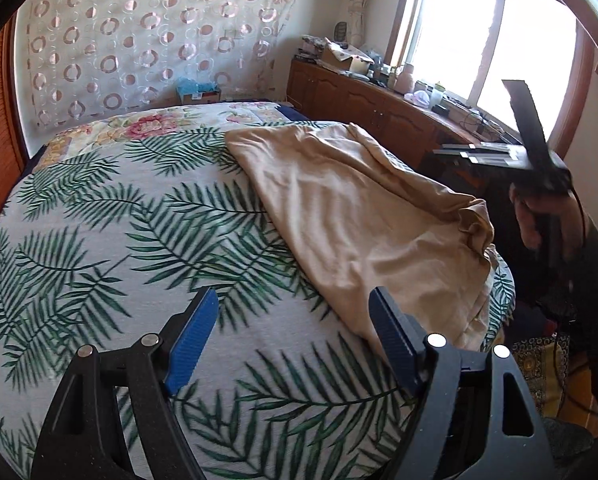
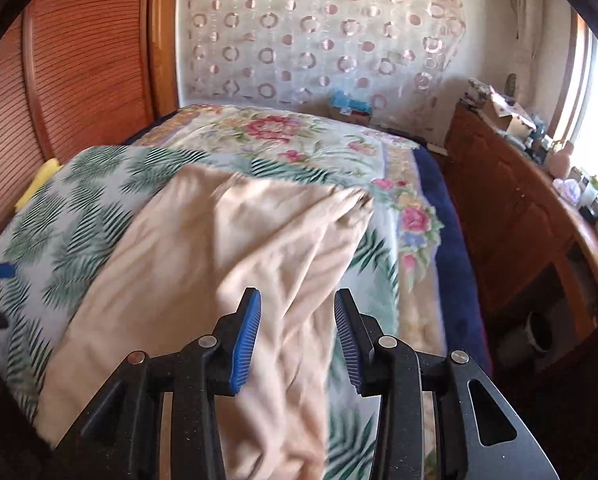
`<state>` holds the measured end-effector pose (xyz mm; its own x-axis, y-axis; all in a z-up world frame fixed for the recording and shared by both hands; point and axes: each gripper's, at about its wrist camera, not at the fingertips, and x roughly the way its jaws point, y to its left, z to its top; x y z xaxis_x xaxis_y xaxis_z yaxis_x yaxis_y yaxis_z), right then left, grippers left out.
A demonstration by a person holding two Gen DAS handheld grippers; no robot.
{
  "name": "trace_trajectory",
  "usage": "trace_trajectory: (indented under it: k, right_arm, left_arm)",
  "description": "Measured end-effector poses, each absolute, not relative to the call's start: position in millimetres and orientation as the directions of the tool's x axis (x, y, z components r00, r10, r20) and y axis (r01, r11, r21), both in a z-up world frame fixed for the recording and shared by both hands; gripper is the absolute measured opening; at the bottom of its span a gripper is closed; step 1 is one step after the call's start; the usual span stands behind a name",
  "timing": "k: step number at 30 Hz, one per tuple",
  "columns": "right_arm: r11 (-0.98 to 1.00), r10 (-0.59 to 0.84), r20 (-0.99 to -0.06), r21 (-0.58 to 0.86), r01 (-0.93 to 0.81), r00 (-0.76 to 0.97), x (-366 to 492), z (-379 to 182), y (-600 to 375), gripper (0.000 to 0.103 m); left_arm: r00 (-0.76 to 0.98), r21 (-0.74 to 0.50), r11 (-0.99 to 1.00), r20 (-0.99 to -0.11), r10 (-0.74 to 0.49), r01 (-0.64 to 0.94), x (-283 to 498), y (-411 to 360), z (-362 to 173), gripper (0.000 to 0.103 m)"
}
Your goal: Fold small clothes
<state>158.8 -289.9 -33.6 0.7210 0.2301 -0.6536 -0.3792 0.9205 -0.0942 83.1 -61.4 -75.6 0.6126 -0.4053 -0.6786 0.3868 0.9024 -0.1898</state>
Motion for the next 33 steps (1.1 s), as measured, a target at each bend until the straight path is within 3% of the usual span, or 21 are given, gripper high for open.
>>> trace_trajectory:
  k: [5,9,11,13,21,22,23,27,31,33]
  right_arm:
    - [0.903,0.301,-0.678,-0.024,-0.429,0.671,113,-51,-306,0.04]
    - [0.916,0.237,-0.685,-0.079,-0.393,0.69,104,-61,-320,0.039]
    - [0.931,0.236,-0.67,-0.052,-0.361,0.704,99,-62,-329,0.013]
    - [0.939,0.24,-0.663,-0.028,-0.343,0.709,91,-62,-339,0.007]
    - [0.968,0.174,-0.676,-0.016,-0.251,0.716,73,-72,-352,0.007]
    - [0.971,0.165,-0.68,-0.017,-0.24,0.715,74,-72,-353,0.013]
    - [0.973,0.16,-0.679,-0.014,-0.23,0.717,74,-69,-352,0.023]
    - [0.973,0.193,-0.661,0.032,-0.23,0.725,67,-63,-348,0.024]
    - [0.972,0.203,-0.671,0.048,-0.232,0.713,66,-70,-350,0.024]
    - [0.97,0.21,-0.684,0.057,-0.236,0.699,68,-74,-354,0.024]
  left_arm:
    - [0.558,-0.227,0.876,-0.696,-0.452,0.426,84,-88,-87,0.078]
    - [0.528,-0.207,0.861,-0.715,-0.458,0.465,82,-111,-96,0.078]
    - [0.517,-0.202,0.853,-0.721,-0.462,0.481,79,-119,-98,0.078]
    - [0.51,-0.198,0.846,-0.722,-0.467,0.495,77,-123,-100,0.078]
    - [0.496,-0.191,0.844,-0.736,-0.46,0.501,73,-127,-105,0.078]
    - [0.498,-0.189,0.845,-0.736,-0.46,0.501,73,-127,-105,0.078]
    - [0.502,-0.187,0.846,-0.734,-0.458,0.5,72,-126,-105,0.075]
    - [0.484,-0.214,0.829,-0.726,-0.488,0.516,66,-124,-104,0.045]
    - [0.462,-0.219,0.818,-0.735,-0.496,0.531,62,-127,-107,0.036]
    - [0.454,-0.208,0.818,-0.746,-0.488,0.536,61,-129,-110,0.023]
